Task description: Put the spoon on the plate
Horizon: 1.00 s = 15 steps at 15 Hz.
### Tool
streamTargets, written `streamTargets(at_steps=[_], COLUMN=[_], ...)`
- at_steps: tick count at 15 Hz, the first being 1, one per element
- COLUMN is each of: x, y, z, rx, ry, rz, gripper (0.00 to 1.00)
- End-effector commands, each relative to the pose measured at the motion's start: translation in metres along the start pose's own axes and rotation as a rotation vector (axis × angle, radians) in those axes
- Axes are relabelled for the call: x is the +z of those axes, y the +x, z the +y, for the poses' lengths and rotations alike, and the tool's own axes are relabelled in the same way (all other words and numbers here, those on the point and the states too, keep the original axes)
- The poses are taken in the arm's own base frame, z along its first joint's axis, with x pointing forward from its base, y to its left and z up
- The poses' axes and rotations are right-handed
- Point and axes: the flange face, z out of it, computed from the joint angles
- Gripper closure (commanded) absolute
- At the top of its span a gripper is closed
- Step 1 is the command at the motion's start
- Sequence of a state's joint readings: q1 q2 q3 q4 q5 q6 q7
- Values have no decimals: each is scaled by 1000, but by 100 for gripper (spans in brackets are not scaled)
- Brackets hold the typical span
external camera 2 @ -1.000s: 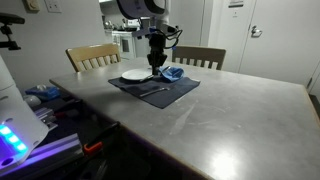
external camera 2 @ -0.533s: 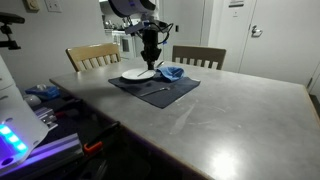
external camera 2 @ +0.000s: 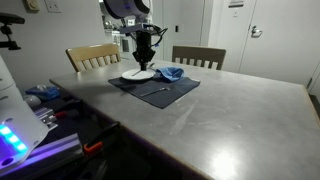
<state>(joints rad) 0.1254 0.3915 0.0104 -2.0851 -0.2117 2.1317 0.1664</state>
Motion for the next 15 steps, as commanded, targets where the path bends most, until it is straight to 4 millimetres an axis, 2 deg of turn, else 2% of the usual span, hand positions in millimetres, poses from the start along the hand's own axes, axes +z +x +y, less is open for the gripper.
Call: streamTargets(at_steps=[1,6,15], x=[6,10,0], y=[11,29,73], z=[-20,-38,-43], rx=[-97,-144,-188], ry=[3,5,-9], rz=[-69,-68,-145], gripper=[98,98,98])
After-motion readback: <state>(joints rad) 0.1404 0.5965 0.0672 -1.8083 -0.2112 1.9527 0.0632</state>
